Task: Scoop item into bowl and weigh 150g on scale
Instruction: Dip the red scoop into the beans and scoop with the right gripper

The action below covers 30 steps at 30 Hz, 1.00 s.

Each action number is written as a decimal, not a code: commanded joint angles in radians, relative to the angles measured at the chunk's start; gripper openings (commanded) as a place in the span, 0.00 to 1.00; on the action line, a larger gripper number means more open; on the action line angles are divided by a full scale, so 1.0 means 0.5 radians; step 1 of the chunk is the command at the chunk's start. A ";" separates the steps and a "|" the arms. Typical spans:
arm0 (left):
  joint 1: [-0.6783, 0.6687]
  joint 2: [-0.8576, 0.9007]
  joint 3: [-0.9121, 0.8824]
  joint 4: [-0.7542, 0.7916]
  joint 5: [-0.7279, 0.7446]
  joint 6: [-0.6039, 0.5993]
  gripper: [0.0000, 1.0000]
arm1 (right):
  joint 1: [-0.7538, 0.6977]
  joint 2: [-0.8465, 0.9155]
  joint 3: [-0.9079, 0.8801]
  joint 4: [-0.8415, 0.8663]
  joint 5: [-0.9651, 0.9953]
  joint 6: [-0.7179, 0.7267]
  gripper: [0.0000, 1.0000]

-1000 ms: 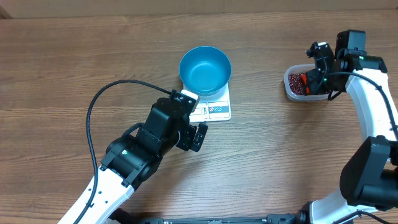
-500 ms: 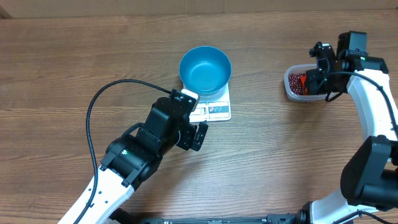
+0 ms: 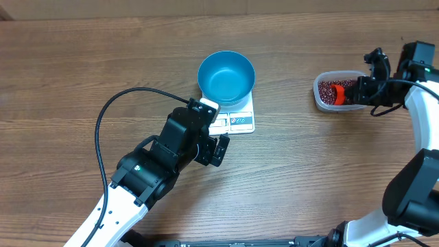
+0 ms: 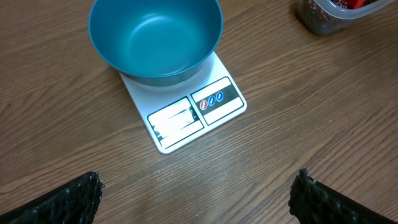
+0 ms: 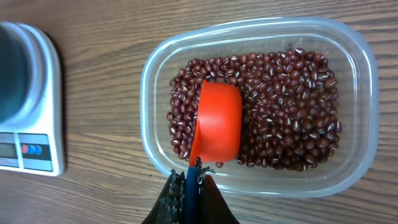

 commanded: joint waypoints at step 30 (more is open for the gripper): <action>0.008 -0.006 -0.018 0.011 0.022 0.037 1.00 | -0.069 0.160 -0.024 0.017 -0.190 0.127 0.04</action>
